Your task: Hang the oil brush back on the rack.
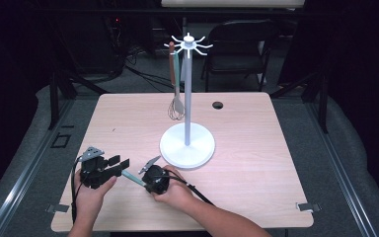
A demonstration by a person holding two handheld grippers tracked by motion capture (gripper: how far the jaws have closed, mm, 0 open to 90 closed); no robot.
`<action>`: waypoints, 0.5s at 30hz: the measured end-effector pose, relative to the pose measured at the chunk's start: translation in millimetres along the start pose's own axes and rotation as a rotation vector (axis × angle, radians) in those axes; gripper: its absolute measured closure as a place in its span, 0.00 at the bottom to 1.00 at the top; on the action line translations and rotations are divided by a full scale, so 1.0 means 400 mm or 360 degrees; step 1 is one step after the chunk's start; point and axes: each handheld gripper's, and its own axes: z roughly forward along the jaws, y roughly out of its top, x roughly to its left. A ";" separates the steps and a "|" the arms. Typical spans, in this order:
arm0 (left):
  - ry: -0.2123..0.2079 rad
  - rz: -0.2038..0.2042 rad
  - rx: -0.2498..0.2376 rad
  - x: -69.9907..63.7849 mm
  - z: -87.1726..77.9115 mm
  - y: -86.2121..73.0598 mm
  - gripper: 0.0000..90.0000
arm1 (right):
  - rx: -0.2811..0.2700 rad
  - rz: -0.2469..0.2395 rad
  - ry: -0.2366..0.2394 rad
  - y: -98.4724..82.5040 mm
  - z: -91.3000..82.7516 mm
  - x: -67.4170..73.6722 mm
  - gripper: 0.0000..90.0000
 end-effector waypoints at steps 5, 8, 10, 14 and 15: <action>-0.0021 0.0005 0.0001 -0.006 0.016 0.004 0.59 | -0.0013 0.0005 -0.0011 -0.073 -0.059 -0.041 0.92; -0.0030 0.0020 0.0021 -0.014 0.028 0.007 0.59 | 0.0000 0.0001 -0.0008 -0.119 -0.090 -0.060 0.92; -0.0038 0.0027 0.0039 -0.021 0.036 0.008 0.59 | -0.0011 0.0007 0.0001 -0.148 -0.110 -0.069 0.92; -0.0052 0.0046 0.0043 -0.030 0.047 0.009 0.59 | 0.0001 -0.0003 0.0002 -0.203 -0.153 -0.088 0.92; -0.0056 0.0048 0.0047 -0.031 0.048 0.009 0.59 | 0.0002 0.0007 0.0001 -0.217 -0.164 -0.094 0.92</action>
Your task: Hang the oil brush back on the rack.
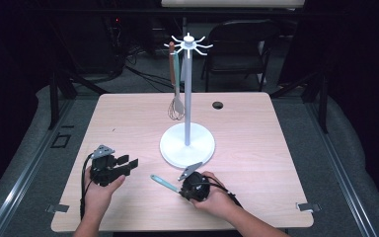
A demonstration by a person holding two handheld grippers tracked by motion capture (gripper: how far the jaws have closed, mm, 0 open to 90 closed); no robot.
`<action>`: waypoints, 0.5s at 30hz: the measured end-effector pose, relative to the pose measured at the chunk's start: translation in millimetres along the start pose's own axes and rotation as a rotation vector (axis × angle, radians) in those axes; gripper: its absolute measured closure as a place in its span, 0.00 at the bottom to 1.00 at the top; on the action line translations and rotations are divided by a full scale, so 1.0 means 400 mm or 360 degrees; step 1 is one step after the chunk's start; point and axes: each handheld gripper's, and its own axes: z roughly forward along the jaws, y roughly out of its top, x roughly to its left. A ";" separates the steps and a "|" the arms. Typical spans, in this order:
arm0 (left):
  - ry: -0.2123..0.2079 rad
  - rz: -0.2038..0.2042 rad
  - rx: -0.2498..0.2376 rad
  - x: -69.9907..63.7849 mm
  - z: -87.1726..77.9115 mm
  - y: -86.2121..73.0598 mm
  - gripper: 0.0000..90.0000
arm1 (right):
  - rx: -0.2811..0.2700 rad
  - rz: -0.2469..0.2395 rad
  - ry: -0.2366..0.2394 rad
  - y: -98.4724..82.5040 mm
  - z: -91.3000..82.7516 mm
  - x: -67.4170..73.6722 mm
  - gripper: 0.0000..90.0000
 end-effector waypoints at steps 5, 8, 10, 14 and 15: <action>-0.0004 0.0011 0.0011 -0.005 0.007 0.000 0.59 | 0.0023 0.0018 0.0010 -0.062 -0.053 -0.035 0.92; -0.0008 0.0006 0.0021 -0.005 0.011 -0.002 0.59 | 0.0029 0.0051 0.0028 -0.094 -0.082 -0.052 0.92; -0.0007 0.0003 0.0027 -0.005 0.014 -0.003 0.59 | 0.0031 0.0074 0.0023 -0.113 -0.098 -0.059 0.92; -0.0013 0.0013 0.0048 -0.010 0.021 -0.005 0.59 | 0.0029 0.0112 0.0013 -0.142 -0.109 -0.062 0.92; -0.0016 0.0019 0.0052 -0.011 0.022 -0.005 0.59 | 0.0023 0.0117 0.0016 -0.145 -0.110 -0.064 0.92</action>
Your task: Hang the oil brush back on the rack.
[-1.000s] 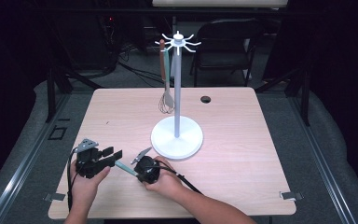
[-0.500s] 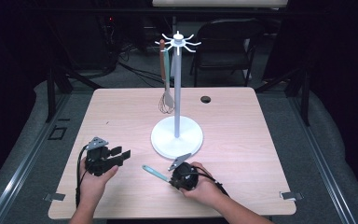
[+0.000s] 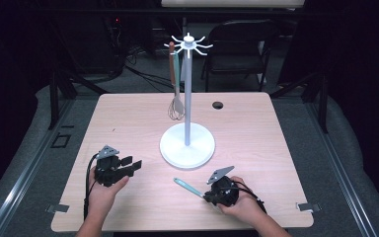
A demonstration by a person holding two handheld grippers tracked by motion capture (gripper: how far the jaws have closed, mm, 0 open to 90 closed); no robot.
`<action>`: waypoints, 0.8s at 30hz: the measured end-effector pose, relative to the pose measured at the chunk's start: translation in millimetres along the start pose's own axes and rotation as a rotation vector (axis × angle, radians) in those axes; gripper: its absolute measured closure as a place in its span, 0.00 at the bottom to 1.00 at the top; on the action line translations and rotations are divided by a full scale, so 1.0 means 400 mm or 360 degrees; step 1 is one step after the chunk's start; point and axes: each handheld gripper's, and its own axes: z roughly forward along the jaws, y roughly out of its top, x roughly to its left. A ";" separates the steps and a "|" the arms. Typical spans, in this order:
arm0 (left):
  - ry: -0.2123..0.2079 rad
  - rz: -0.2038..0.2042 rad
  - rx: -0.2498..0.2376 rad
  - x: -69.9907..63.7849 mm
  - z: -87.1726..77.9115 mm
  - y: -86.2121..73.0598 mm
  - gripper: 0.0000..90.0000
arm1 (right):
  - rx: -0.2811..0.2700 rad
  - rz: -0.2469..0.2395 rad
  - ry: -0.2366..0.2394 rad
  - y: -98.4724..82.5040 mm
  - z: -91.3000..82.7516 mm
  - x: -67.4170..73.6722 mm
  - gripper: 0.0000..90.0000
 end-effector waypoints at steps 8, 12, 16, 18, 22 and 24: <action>0.0008 -0.0005 -0.0005 0.004 0.000 -0.001 0.59 | -0.0005 0.0043 0.0001 -0.001 0.001 0.002 0.92; 0.0008 -0.0004 -0.0012 0.003 -0.001 -0.001 0.59 | -0.0001 0.0040 -0.0006 -0.002 0.002 0.002 0.89; 0.0005 -0.0002 -0.0008 0.000 -0.001 0.000 0.59 | -0.0008 0.0036 -0.0015 -0.001 0.002 0.004 0.88; 0.0004 -0.0001 -0.0012 -0.002 0.003 -0.001 0.59 | -0.0020 0.0042 -0.0014 0.003 0.001 0.005 0.88; -0.0006 0.0008 -0.0003 -0.008 0.009 -0.001 0.59 | -0.0018 0.0039 -0.0020 0.020 0.003 0.004 0.88; -0.0007 0.0014 0.0006 -0.010 0.011 -0.002 0.59 | -0.0008 0.0032 -0.0025 0.029 0.009 0.006 0.88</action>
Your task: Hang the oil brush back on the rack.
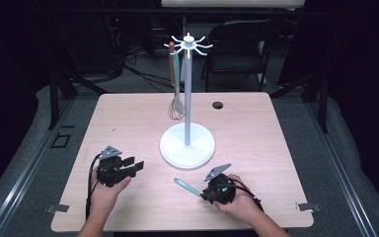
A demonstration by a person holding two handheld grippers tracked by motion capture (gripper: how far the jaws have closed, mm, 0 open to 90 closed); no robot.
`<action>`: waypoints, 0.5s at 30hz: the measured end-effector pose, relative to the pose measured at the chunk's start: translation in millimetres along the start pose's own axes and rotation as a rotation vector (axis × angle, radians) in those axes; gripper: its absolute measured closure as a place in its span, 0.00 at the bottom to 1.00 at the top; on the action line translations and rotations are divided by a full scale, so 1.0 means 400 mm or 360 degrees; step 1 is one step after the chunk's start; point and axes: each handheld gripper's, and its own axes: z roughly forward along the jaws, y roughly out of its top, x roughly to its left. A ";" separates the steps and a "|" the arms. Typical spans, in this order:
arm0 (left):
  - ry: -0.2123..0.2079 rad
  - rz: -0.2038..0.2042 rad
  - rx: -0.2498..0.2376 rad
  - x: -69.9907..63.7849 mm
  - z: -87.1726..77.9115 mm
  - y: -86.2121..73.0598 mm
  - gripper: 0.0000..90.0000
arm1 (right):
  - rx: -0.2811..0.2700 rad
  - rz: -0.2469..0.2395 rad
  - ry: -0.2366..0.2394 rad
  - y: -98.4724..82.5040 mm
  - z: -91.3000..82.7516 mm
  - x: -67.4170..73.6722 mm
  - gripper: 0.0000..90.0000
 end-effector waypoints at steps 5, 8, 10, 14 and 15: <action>-0.0011 0.0011 0.0011 -0.006 0.007 -0.002 0.59 | 0.0007 -0.0027 -0.0031 0.014 0.023 0.008 0.88; -0.0018 0.0016 0.0021 -0.010 0.011 -0.003 0.59 | -0.0003 -0.0016 -0.0037 0.021 0.028 0.005 0.87; -0.0022 0.0020 0.0022 -0.013 0.014 -0.003 0.59 | -0.0006 -0.0005 -0.0034 0.026 0.030 0.006 0.88; -0.0029 0.0034 0.0033 -0.017 0.019 -0.004 0.59 | 0.0006 -0.0015 -0.0043 0.035 0.037 0.012 0.89; -0.0027 0.0035 0.0032 -0.018 0.020 -0.005 0.59 | 0.0008 -0.0015 -0.0058 0.037 0.039 0.017 0.89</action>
